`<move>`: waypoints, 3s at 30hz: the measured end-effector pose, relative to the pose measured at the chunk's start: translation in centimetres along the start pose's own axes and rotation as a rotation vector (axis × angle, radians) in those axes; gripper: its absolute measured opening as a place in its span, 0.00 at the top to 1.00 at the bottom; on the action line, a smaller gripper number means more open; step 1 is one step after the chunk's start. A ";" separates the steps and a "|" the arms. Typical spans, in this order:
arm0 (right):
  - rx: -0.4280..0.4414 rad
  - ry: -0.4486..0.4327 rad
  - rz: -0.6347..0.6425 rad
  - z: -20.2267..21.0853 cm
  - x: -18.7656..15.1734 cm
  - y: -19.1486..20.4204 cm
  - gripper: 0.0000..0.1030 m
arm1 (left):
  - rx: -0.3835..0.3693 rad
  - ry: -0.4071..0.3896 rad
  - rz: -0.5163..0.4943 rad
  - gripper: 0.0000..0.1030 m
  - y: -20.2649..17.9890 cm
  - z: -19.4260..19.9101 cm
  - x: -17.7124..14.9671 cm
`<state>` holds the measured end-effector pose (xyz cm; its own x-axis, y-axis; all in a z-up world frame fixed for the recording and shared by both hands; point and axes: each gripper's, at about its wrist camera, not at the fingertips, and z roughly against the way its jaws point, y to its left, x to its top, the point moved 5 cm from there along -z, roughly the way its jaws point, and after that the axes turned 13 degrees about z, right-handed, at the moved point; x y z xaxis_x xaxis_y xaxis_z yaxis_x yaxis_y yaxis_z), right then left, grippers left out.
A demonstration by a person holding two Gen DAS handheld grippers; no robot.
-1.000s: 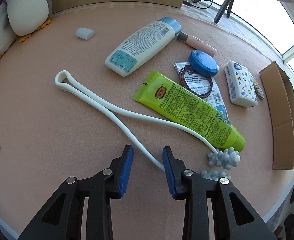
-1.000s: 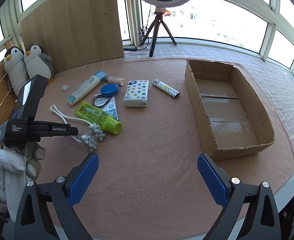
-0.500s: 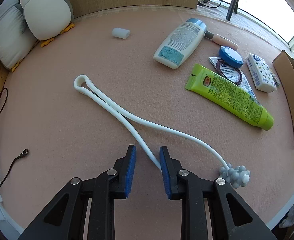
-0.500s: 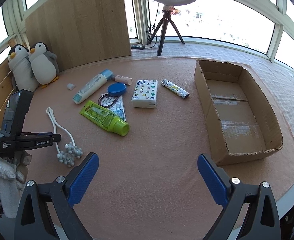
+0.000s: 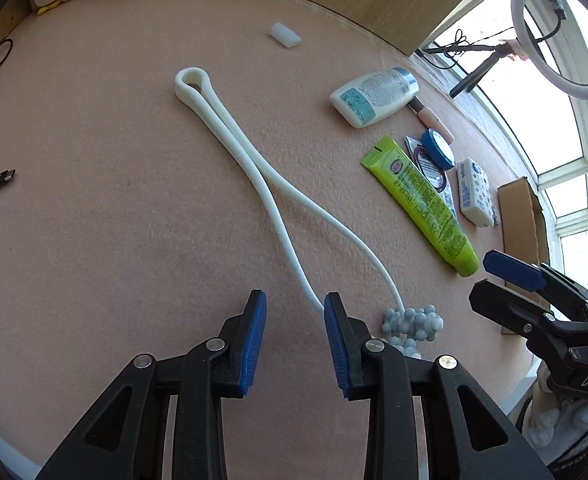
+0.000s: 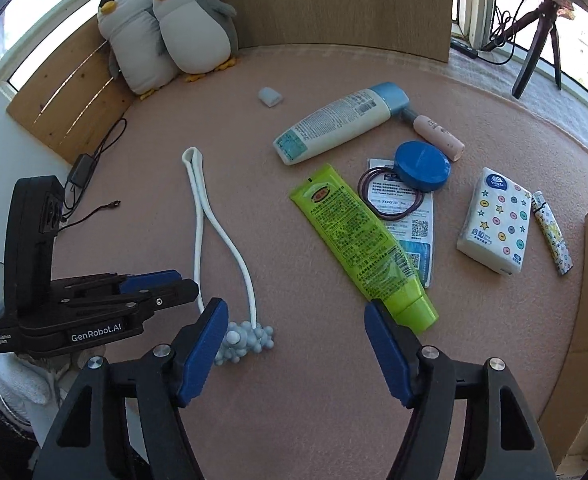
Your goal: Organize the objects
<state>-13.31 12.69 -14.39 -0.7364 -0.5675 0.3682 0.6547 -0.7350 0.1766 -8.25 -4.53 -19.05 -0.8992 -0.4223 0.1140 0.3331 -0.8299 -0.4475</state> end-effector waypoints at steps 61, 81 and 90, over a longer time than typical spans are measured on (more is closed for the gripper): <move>0.013 -0.152 -0.296 10.8 -8.6 -11.0 0.94 | -0.253 0.001 -0.272 0.91 -23.9 -1.2 -5.1; -0.125 -0.195 -0.508 15.3 -17.2 -23.1 0.94 | -0.260 0.107 -0.466 0.91 -39.7 -8.3 -11.7; -0.288 -0.152 -0.500 16.0 -17.8 -23.7 0.47 | -0.192 0.073 -0.488 0.66 -39.0 -8.9 -10.9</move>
<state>-12.98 46.10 -10.51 -0.8969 -0.0829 0.4345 0.1468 -0.9824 0.1155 -13.91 35.65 -10.75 -0.9564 0.0290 0.2907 -0.1812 -0.8392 -0.5127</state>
